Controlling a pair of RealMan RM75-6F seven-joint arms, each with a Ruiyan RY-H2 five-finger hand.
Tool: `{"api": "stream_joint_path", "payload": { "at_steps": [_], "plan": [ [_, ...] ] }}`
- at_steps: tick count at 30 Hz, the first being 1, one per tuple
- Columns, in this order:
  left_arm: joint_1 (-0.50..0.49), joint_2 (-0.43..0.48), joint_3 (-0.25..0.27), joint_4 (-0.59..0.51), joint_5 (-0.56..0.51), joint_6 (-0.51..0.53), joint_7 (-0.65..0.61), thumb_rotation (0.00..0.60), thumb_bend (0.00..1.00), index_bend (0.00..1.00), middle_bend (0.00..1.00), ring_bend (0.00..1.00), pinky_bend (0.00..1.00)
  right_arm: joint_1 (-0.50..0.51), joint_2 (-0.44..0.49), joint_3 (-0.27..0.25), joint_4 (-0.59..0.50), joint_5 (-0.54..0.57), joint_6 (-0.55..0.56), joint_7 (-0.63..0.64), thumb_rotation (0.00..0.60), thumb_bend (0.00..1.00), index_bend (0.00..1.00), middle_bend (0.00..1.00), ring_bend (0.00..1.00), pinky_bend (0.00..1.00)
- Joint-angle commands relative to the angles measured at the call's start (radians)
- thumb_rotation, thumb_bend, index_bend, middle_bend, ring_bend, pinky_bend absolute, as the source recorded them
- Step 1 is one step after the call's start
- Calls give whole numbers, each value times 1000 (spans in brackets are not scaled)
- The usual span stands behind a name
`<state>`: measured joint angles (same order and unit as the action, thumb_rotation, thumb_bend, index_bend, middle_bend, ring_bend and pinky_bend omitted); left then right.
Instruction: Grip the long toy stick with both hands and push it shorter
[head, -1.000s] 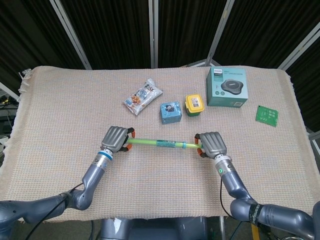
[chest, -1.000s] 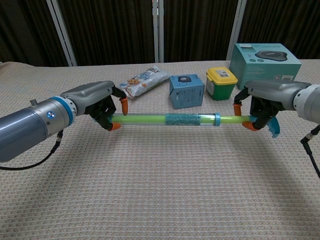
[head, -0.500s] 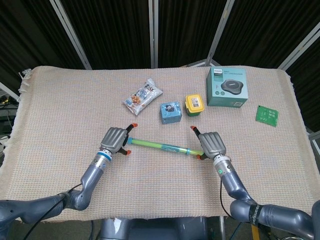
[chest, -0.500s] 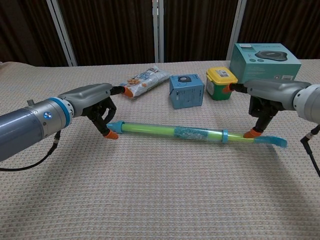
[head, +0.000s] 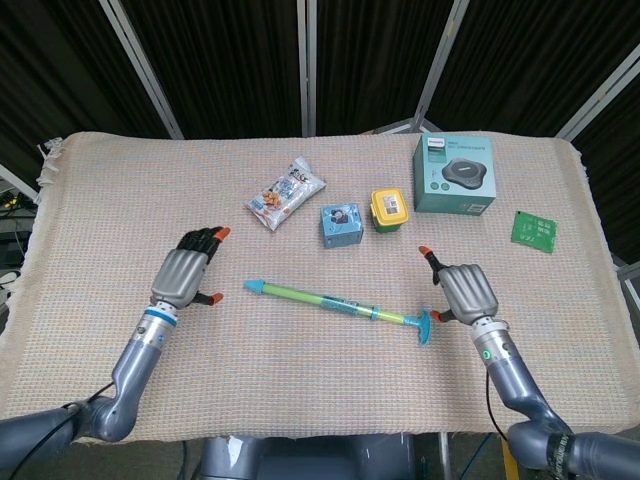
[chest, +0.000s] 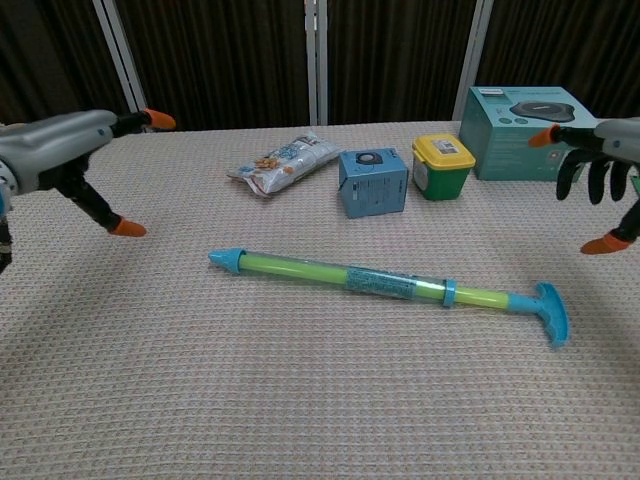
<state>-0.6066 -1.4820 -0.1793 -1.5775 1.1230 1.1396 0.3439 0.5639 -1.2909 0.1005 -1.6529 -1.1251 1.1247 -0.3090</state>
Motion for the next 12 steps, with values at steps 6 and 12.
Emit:
{"api": "stream_joint_path", "payload": {
  "at_steps": [6,12],
  "plan": [
    [276,285,191,-279,247,322,-14,600,0,0,0,0,0,-240,144,-111,-12,-328,325,254,600,0,0,0,0,0],
    [347,308,244,-250,318,383,-64,600,0,0,0,0,0,-324,142,-144,28,-383,432,223,600,0,0,0,0,0]
  ]
}}
